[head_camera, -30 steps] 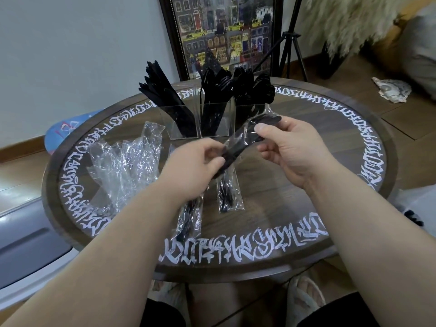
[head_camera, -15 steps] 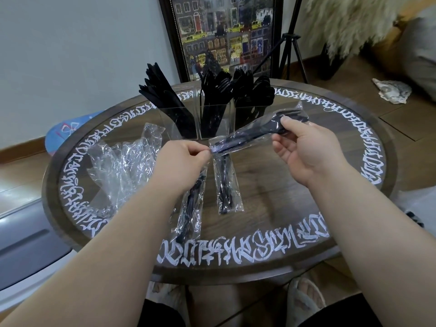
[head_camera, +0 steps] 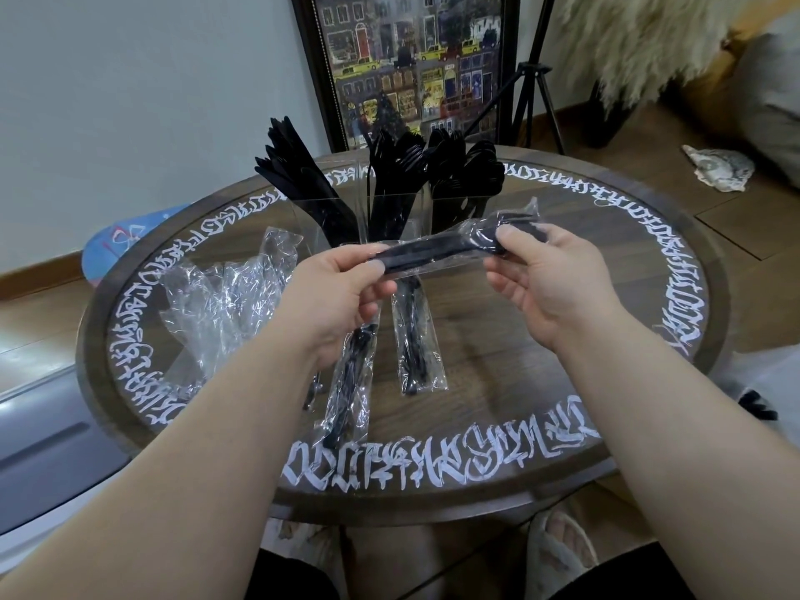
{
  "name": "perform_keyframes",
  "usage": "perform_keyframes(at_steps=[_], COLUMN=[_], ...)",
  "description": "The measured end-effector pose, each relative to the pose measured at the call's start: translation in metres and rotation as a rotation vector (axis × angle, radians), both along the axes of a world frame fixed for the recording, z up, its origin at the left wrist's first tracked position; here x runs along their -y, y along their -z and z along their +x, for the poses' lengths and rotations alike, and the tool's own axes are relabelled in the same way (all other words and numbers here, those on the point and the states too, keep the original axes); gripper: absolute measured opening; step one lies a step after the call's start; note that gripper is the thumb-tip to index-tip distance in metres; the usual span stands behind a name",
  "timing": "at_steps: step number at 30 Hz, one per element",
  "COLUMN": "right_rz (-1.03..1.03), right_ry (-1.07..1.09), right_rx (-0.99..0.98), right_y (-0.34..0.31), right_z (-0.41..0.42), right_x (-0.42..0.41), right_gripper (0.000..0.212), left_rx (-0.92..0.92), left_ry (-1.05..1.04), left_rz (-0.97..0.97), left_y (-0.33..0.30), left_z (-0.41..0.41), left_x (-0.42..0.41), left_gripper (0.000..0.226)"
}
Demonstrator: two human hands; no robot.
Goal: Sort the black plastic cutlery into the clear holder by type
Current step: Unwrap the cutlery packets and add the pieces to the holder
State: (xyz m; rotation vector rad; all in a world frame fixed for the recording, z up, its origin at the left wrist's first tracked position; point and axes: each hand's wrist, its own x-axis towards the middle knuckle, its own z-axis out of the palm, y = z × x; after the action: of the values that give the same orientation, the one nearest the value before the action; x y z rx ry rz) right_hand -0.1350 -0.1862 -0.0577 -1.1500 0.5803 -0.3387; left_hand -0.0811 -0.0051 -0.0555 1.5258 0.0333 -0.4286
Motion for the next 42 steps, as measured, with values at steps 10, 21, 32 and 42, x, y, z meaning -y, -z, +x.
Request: perform_keyframes(at_steps=[10, 21, 32, 42], right_rz=[-0.119, -0.16, -0.108, -0.213], right_ry=[0.009, 0.135, 0.301, 0.125], right_rx=[-0.086, -0.064, -0.064, -0.051], right_y=[0.003, 0.005, 0.002, 0.007], right_z=[0.001, 0.001, 0.001, 0.017], right_x=[0.003, 0.008, 0.008, -0.068], right_gripper=[0.01, 0.02, 0.022, 0.022], left_rx=[-0.098, -0.126, -0.019, 0.106], left_ry=[-0.135, -0.185, -0.455, -0.84], left_rz=[-0.046, -0.1, -0.117, -0.22], left_y=[0.002, 0.002, 0.001, -0.004], left_z=[0.008, 0.013, 0.019, 0.017], left_x=[-0.006, -0.012, -0.027, -0.107], left_gripper=[0.007, 0.009, 0.017, 0.021])
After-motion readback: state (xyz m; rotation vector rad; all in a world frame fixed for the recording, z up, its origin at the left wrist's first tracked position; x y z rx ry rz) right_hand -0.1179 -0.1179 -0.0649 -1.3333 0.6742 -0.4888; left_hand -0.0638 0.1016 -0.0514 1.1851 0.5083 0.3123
